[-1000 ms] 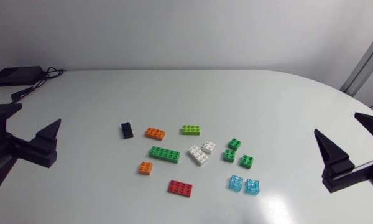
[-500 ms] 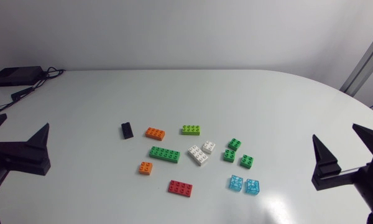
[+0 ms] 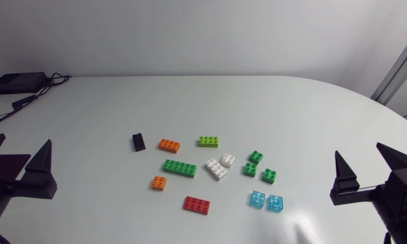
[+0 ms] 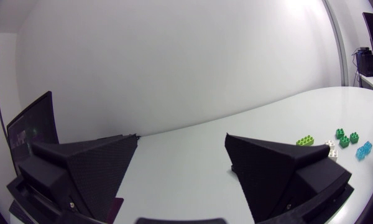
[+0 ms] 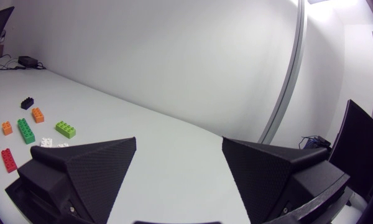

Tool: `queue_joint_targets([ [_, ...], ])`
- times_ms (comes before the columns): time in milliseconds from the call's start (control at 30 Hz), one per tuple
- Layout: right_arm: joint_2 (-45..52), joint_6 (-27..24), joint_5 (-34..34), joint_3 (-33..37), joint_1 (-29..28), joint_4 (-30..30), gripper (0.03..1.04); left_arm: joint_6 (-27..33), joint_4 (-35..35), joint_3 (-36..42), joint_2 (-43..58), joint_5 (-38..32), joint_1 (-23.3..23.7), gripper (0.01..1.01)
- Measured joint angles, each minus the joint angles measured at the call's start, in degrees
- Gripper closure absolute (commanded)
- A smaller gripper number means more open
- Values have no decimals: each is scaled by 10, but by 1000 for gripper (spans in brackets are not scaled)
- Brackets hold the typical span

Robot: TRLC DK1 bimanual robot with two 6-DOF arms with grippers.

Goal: Separate the duplo bricks

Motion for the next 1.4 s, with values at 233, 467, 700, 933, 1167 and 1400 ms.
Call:
queue_joint_targets([
  [233, 0, 5, 12, -21, 3, 24, 70, -2, 43, -38, 0, 0, 6, 46],
  [467, 0, 5, 12, -23, 5, 26, 70, -5, 78, -66, 0, 0, 6, 46],
  [700, 0, 5, 9, -23, 9, 28, 70, -13, 115, -94, -1, 0, 6, 46],
  [933, 0, 5, -7, -29, 10, 40, 69, -13, 115, -106, -1, 0, 6, 46],
  [1167, 0, 5, -8, -29, 10, 40, 69, -13, 124, -109, -1, 0, 10, 46],
  [1400, 0, 5, -25, -29, 42, 40, 69, -13, 127, -110, -1, 12, 15, 46],
])
